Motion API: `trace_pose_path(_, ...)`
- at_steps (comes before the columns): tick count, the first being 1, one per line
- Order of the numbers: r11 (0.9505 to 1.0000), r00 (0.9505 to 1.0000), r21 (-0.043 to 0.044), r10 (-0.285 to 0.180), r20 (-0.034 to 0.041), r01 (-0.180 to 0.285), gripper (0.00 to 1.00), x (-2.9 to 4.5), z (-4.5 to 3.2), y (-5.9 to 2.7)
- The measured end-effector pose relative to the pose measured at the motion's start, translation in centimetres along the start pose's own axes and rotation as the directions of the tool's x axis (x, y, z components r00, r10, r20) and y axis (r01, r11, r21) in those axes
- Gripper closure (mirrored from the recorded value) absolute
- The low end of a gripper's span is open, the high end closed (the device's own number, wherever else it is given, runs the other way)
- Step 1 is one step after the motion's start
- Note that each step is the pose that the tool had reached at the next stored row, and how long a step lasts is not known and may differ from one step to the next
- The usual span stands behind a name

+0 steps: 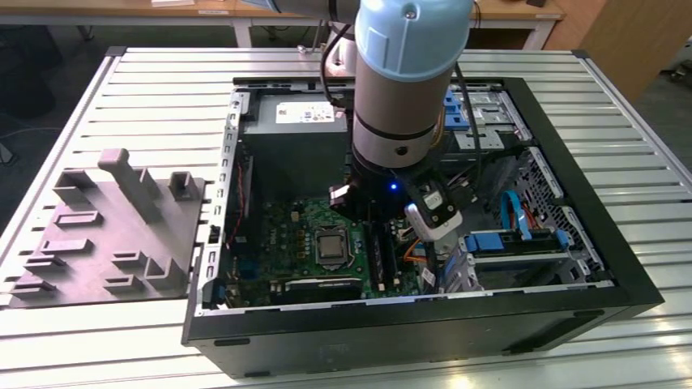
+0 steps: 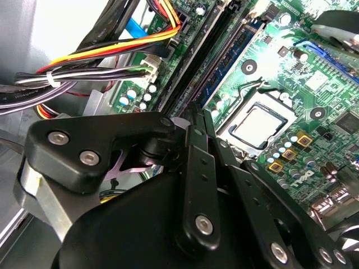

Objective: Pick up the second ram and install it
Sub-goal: 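Insert the second ram into the second slot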

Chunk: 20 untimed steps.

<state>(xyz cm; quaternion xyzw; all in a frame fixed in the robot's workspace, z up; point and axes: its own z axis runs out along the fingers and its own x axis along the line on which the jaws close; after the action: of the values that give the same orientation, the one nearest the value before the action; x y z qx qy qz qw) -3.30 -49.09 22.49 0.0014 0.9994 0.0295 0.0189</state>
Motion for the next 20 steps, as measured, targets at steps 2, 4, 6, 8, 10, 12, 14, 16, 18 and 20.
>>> trace_pose_path(2, 1.0000, 1.0000, 0.0000, 0.000, 0.0000, 0.000, 0.89, 0.00, 0.09, 0.00)
trace_pose_path(4, 1.0000, 1.0000, 0.0002, 0.000, 0.0000, 0.000, 0.89, 0.00, 0.11, -0.01)
trace_pose_path(6, 1.0000, 1.0000, 0.0001, 0.000, 0.0000, 0.000, 0.89, 0.00, 0.12, -0.01)
trace_pose_path(8, 1.0000, 1.0000, 0.0001, 0.000, 0.0000, 0.000, 0.89, 0.01, 0.12, -0.01)
trace_pose_path(10, 1.0000, 1.0000, 0.0000, 0.002, 0.0001, -0.002, 0.89, 0.00, 0.12, -0.01)
trace_pose_path(12, 1.0000, 1.0000, 0.0002, 0.004, 0.0002, -0.004, 0.89, 0.00, 0.12, -0.01)
trace_pose_path(14, 1.0000, 1.0000, 0.0002, 0.004, 0.0002, -0.004, 0.89, 0.00, 0.12, -0.01)
trace_pose_path(16, 1.0000, 1.0000, 0.0000, 0.007, 0.0005, -0.007, 0.89, -0.01, 0.13, -0.01)
trace_pose_path(18, 1.0000, 1.0000, 0.0003, 0.009, 0.0005, -0.009, 0.89, -0.01, 0.13, -0.01)
trace_pose_path(20, 1.0000, 1.0000, 0.0003, 0.009, 0.0006, -0.009, 0.89, -0.01, 0.13, -0.01)
